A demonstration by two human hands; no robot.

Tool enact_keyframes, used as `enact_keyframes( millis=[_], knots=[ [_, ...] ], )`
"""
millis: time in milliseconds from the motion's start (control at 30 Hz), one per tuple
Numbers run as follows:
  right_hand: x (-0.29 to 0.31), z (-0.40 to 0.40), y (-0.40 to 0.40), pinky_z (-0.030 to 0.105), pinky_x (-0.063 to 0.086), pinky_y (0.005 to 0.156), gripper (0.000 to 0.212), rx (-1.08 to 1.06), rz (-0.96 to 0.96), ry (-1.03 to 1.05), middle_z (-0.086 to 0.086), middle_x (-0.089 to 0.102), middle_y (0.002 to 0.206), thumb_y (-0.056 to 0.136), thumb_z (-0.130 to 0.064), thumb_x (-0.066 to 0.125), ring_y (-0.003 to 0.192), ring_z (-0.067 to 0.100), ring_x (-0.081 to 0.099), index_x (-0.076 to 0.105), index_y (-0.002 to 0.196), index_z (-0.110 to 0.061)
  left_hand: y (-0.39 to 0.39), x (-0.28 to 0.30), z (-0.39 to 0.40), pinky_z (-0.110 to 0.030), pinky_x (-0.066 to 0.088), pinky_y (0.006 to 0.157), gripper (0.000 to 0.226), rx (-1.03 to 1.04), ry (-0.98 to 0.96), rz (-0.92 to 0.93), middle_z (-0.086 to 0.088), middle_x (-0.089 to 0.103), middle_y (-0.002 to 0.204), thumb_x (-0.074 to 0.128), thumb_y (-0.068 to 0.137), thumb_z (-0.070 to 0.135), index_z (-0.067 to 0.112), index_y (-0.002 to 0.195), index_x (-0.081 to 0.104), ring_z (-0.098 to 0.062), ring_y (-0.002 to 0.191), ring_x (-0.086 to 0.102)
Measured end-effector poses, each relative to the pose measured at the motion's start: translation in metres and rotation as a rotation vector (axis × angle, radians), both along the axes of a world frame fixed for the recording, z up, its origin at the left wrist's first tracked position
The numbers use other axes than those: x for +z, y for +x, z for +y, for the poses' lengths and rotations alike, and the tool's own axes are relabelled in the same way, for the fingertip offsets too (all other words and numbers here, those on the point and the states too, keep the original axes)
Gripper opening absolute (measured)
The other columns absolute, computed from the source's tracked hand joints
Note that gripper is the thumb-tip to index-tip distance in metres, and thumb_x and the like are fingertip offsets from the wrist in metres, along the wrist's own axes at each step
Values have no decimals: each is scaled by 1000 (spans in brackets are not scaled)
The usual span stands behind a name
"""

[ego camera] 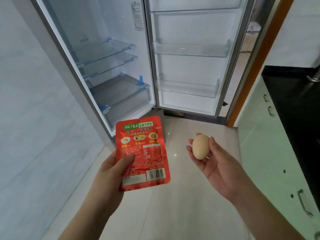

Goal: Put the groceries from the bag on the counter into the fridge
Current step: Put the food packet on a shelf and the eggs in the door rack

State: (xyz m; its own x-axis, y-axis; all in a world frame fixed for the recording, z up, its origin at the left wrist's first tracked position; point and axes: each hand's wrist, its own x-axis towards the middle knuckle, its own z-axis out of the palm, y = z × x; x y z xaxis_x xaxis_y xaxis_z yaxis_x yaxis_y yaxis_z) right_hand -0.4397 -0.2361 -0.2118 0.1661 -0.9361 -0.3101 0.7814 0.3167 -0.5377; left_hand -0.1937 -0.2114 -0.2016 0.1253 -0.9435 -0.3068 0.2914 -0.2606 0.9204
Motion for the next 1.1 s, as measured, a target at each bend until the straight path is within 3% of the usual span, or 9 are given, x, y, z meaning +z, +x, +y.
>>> enact_keyframes(
  millis=[233, 367, 567, 767, 900, 1033, 1100],
  knots=[
    [5, -93, 49, 42, 53, 92, 44, 1, 83, -22, 25, 65, 119, 86, -24, 55, 107, 34, 66, 58, 123, 0, 37, 2, -91, -45, 59, 74, 28, 8, -43, 14, -11, 76, 104, 58, 91, 19, 11, 117, 63, -33, 89, 75],
    [18, -147, 79, 40, 54, 91, 47, -14, 108, -47, 25, 65, 118, 85, -24, 57, 104, 33, 67, 56, 124, 2, 63, 15, -147, -37, 61, 65, 33, -36, -50, 57, -11, 77, 102, 62, 84, 22, 13, 116, 63, -31, 88, 75],
    [38, -217, 97, 38, 55, 90, 46, -78, 118, -106, 25, 58, 130, 86, -25, 58, 116, 33, 61, 57, 125, 1, 92, 33, -225, -46, 56, 78, 25, -110, -75, 21, -11, 76, 103, 59, 93, 24, 15, 116, 63, -33, 89, 75],
    [52, -271, 86, 35, 57, 85, 46, -123, 190, -144, 23, 63, 124, 87, -27, 57, 108, 33, 66, 57, 125, -1, 87, 37, -282, -50, 54, 85, 21, -141, -67, 74, -13, 75, 105, 59, 95, 22, 16, 113, 65, -35, 92, 74],
    [56, -305, 67, 34, 57, 85, 44, -145, 213, -171, 20, 66, 118, 88, -29, 55, 106, 32, 67, 58, 123, -2, 72, 33, -320, -52, 53, 85, 21, -139, -43, 100, -16, 75, 106, 60, 92, 20, 15, 111, 67, -37, 90, 73],
    [51, -339, 45, 35, 57, 85, 44, -127, 228, -183, 21, 66, 117, 87, -28, 55, 105, 32, 67, 58, 123, -2, 48, 33, -360, -43, 57, 71, 25, -152, -65, 48, -15, 76, 101, 61, 88, 22, 12, 111, 66, -34, 83, 75],
    [52, -359, 34, 35, 57, 84, 44, -110, 232, -195, 21, 67, 114, 85, -27, 56, 104, 33, 68, 58, 121, -2, 34, 38, -381, -43, 59, 72, 30, -158, -90, 49, -15, 76, 101, 62, 84, 21, 11, 112, 65, -35, 84, 75]
  ],
)
